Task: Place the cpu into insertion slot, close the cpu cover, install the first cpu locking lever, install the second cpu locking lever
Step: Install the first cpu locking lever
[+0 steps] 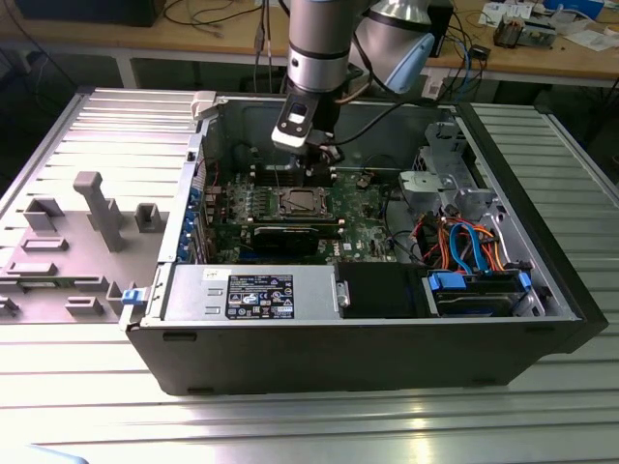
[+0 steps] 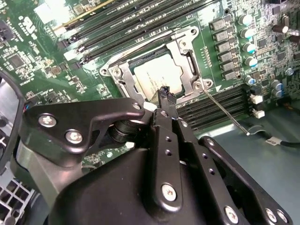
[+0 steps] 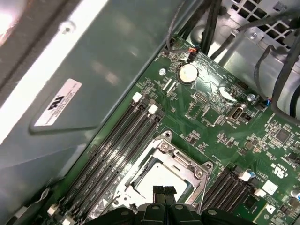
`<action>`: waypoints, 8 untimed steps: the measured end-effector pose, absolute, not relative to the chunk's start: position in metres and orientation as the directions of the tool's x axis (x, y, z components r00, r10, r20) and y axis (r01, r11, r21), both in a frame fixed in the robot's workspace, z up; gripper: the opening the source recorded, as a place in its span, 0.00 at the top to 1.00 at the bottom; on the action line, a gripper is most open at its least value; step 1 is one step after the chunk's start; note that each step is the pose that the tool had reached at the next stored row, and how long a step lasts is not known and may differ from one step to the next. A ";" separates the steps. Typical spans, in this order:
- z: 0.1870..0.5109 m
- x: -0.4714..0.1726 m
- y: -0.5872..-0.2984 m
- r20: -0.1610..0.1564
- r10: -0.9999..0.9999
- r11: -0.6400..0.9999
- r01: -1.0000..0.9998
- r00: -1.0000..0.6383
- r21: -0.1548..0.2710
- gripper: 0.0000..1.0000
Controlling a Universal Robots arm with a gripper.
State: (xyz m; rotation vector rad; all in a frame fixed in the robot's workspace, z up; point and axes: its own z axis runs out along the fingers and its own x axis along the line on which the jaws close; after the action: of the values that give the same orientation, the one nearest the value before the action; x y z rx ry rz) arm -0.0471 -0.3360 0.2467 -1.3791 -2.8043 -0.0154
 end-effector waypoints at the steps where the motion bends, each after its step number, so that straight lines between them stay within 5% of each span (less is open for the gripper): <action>1: 0.249 -0.047 -0.336 0.019 0.790 0.614 0.790 -0.613 0.002 0.89; 8: 0.251 -0.047 -0.336 0.018 0.741 0.671 0.741 -0.671 0.001 0.89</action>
State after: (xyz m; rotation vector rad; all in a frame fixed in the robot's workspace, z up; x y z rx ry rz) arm -0.0471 -0.3360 0.2505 -1.2665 -2.8569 -0.0131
